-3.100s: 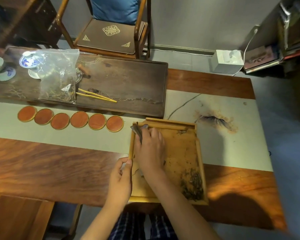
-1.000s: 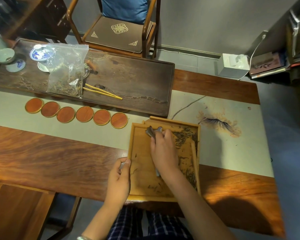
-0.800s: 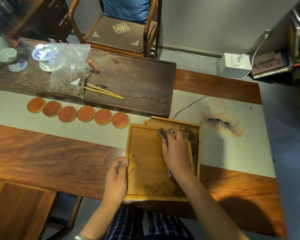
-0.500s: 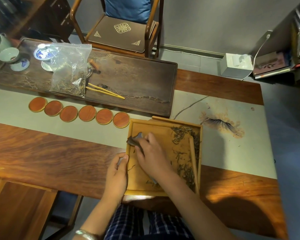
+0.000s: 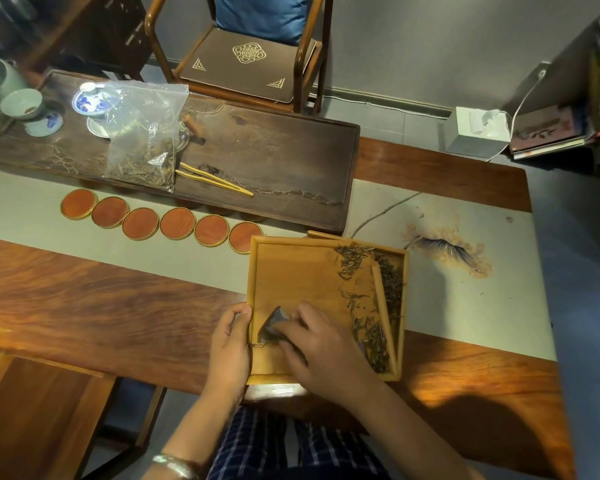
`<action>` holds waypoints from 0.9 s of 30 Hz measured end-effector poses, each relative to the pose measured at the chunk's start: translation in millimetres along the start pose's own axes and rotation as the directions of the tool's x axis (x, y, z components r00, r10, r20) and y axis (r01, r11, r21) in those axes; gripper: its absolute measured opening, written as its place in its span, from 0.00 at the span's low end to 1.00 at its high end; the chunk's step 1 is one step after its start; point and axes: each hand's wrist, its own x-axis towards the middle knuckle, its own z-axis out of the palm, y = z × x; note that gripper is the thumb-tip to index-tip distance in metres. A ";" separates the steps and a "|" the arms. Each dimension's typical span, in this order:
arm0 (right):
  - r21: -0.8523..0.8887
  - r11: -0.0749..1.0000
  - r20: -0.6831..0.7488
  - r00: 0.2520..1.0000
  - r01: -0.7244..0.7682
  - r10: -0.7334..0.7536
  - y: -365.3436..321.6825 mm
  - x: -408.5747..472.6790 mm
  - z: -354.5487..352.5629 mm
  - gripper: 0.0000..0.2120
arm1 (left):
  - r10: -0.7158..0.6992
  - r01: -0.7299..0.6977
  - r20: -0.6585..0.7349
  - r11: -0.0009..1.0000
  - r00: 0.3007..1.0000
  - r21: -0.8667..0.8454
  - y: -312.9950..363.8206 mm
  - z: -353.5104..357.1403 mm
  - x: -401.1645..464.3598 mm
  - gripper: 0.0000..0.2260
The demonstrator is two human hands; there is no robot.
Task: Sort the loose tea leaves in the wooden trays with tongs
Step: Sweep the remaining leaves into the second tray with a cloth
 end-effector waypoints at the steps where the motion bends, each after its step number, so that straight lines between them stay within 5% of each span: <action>1: -0.015 1.000 -0.015 1.000 0.017 -0.017 -2.2 -0.5 -1.5 0.11 | 0.003 -0.003 -0.006 1.000 1.000 -0.003 0.1 0.2 1.0 0.09; 6: -0.127 0.986 0.025 0.995 0.104 -0.101 -16.7 -2.0 8.7 0.13 | 0.007 -0.008 -0.026 0.999 1.000 -0.042 0.2 -0.8 2.2 0.09; 16: -0.247 0.969 0.075 0.997 0.010 0.009 20.8 -8.6 -15.9 0.15 | -0.016 0.016 -0.046 1.000 0.999 0.008 -0.6 -10.7 1.6 0.08; 21: -0.169 0.985 -0.016 1.000 -0.027 0.025 9.3 -2.9 -20.9 0.14 | 0.002 0.000 -0.049 0.999 0.999 0.034 -1.0 -11.3 0.4 0.08; 27: -0.169 0.981 0.057 0.995 0.095 -0.087 -21.5 -3.4 4.4 0.13 | 0.036 -0.033 -0.073 0.999 0.997 0.043 -1.8 -10.1 0.6 0.08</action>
